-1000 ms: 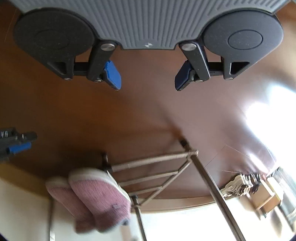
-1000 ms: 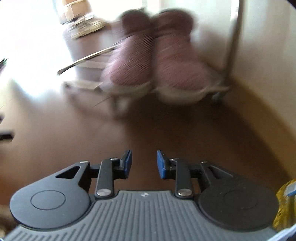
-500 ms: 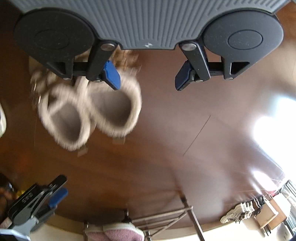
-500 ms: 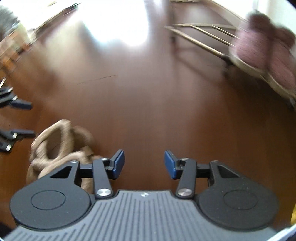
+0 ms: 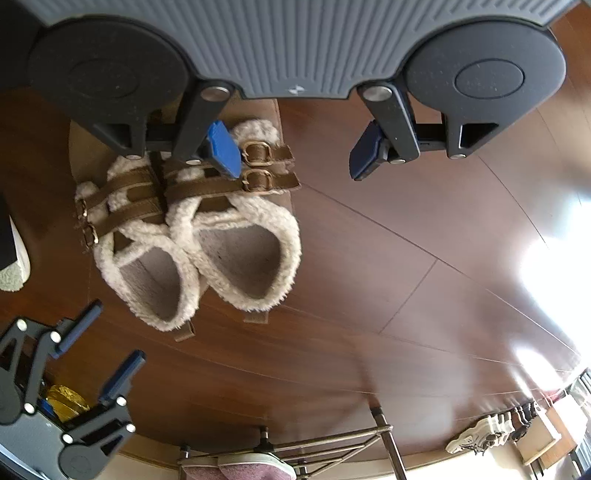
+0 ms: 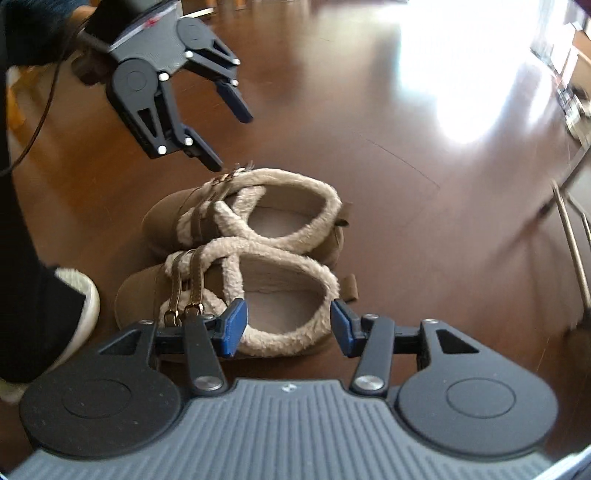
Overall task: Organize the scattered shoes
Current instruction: 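Move the right tool down to the brown fleece-lined buckle shoes, then grasp both brown buckle shoes by their adjacent heels with the right tool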
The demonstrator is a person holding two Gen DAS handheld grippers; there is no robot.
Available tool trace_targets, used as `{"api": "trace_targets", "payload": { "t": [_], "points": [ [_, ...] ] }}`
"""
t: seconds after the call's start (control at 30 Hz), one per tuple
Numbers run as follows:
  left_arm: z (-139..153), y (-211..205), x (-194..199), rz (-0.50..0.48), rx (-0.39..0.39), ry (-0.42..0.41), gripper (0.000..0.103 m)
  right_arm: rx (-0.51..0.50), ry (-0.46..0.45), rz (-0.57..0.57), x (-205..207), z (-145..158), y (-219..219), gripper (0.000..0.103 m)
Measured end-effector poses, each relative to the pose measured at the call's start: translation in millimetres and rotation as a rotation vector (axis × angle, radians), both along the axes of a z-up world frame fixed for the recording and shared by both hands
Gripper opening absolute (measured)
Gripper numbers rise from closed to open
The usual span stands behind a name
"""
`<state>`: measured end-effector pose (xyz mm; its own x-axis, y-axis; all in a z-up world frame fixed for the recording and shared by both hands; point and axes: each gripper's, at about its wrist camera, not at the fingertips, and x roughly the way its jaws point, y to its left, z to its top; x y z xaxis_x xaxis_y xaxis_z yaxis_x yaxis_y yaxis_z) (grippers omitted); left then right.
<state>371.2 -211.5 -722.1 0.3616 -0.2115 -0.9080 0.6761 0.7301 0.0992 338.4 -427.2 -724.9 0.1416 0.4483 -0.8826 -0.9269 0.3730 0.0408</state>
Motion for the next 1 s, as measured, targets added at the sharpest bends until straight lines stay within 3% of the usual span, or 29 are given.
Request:
{"api": "trace_targets", "payload": {
  "t": [0.1,0.3,0.43,0.57,0.7,0.77,1.0],
  "points": [
    [0.8,2.0,-6.3,0.014,-0.006,0.008,0.068,0.004,0.050,-0.033,8.1,0.5,4.6,0.046],
    [4.1,5.2,-17.2,0.007,0.005,0.003,0.068,-0.030,0.324,-0.219,34.7,-1.3,20.7,0.046],
    [5.0,8.8,-23.6,-0.004,0.005,-0.011,0.068,-0.087,0.494,-0.466,63.6,-6.8,36.4,0.046],
    [3.3,12.4,-23.6,-0.009,-0.018,-0.013,0.068,-0.127,0.645,-0.902,90.1,-20.3,36.6,0.046],
    [-0.4,16.3,-21.7,-0.034,-0.035,-0.008,0.068,-0.130,0.779,-1.118,89.9,-35.1,34.2,0.049],
    [-0.9,17.5,-21.2,-0.052,-0.045,-0.006,0.068,-0.144,0.802,-1.209,83.9,-44.4,36.7,0.049],
    [-3.6,14.0,-23.1,-0.128,-0.077,-0.008,0.068,-0.139,0.815,-1.353,73.1,-66.5,36.7,0.049]
  ]
}}
